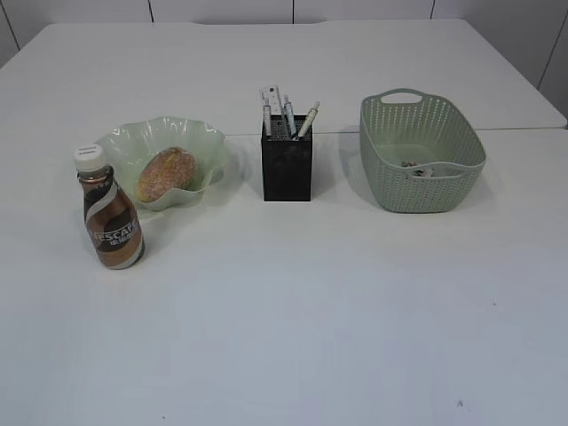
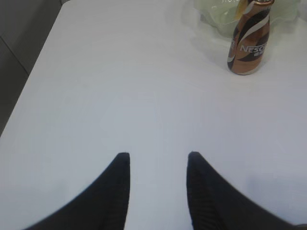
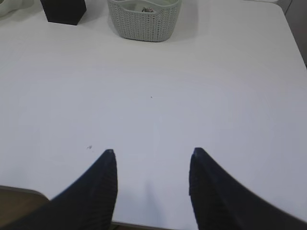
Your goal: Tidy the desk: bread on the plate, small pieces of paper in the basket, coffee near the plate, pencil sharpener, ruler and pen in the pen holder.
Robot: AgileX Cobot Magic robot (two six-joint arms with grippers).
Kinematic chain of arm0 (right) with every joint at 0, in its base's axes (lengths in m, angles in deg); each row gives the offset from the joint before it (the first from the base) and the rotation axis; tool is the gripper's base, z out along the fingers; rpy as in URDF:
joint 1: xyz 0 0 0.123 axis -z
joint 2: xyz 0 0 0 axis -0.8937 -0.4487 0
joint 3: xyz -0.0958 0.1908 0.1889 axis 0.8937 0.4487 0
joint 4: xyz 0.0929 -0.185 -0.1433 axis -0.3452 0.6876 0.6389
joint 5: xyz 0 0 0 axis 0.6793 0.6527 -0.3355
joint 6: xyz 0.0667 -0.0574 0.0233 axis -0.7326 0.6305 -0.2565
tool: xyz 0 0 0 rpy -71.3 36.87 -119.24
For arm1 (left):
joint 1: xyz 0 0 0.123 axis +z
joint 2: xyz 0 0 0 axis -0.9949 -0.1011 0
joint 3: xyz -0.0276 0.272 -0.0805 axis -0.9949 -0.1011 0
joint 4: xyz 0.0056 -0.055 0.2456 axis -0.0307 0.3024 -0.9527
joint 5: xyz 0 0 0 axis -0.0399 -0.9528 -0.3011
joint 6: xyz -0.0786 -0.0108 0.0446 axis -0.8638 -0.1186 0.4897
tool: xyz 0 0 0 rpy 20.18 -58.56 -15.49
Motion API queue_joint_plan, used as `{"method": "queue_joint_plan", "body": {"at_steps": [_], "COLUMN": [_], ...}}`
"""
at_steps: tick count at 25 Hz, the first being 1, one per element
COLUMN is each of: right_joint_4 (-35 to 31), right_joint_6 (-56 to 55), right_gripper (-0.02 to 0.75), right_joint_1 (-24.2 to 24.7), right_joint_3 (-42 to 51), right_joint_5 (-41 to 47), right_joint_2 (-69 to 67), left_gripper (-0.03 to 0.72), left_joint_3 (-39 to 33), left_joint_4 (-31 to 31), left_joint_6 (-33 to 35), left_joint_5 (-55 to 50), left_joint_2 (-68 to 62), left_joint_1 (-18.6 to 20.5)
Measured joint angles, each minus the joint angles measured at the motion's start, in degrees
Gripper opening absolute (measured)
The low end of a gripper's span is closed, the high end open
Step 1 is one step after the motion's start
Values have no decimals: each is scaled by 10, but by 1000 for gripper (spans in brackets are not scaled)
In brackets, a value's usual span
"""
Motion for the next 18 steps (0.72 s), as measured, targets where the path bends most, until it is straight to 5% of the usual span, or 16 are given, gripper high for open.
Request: {"method": "queue_joint_plan", "body": {"at_steps": [18], "right_joint_4": [0], "right_joint_6": [0], "right_gripper": [391], "right_joint_1": [0], "right_joint_3": [0], "right_joint_5": [0], "right_joint_2": [0], "left_gripper": [275], "left_joint_3": [0], "left_joint_4": [0], "left_joint_6": [0], "left_joint_5": [0], "left_joint_2": [0], "left_joint_1": [3]}}
